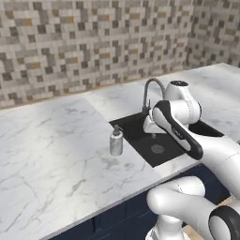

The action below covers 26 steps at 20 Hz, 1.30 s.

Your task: Locate and retrieve the spray and soap dispenser from the cabinet. Place them next to the sink.

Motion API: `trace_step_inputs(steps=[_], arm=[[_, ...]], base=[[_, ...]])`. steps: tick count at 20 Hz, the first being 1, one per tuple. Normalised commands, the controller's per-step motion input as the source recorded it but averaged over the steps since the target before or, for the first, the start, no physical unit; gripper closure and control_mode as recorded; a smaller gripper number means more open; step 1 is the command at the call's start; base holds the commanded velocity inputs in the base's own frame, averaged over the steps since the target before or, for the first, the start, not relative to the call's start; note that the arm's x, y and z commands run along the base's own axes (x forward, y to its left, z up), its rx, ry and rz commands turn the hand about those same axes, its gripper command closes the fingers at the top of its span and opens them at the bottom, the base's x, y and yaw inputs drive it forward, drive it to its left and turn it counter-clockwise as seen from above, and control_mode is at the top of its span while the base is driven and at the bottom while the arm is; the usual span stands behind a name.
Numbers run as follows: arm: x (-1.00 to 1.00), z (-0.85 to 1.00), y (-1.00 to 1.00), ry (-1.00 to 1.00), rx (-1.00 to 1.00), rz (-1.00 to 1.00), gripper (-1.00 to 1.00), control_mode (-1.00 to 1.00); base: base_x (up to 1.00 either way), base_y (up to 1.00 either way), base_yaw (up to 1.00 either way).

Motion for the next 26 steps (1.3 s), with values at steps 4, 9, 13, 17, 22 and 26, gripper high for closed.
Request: trace_step_inputs(steps=[4, 9, 13, 17, 22, 26], arm=[[0.00, 0.00, 0.00, 0.00, 0.00, 0.00, -1.00, 1.00], [0.00, 0.00, 0.00, 0.00, 0.00, 0.00, -1.00, 1.00], [0.00, 0.00, 0.00, 0.00, 0.00, 0.00, -1.00, 1.00], [0.00, 0.00, 0.00, 0.00, 0.00, 0.00, -1.00, 1.00], [0.00, 0.00, 0.00, 0.00, 0.00, 0.00, -1.00, 1.00], [0.00, 0.00, 0.00, 0.00, 0.00, 0.00, -1.00, 1.00]], base=[[0.00, 0.00, -0.50], [0.00, 0.00, -0.50], [0.00, 0.00, -0.50], [0.00, -0.03, -0.50], [0.00, 0.00, -0.50], [0.00, 0.00, -0.50]])
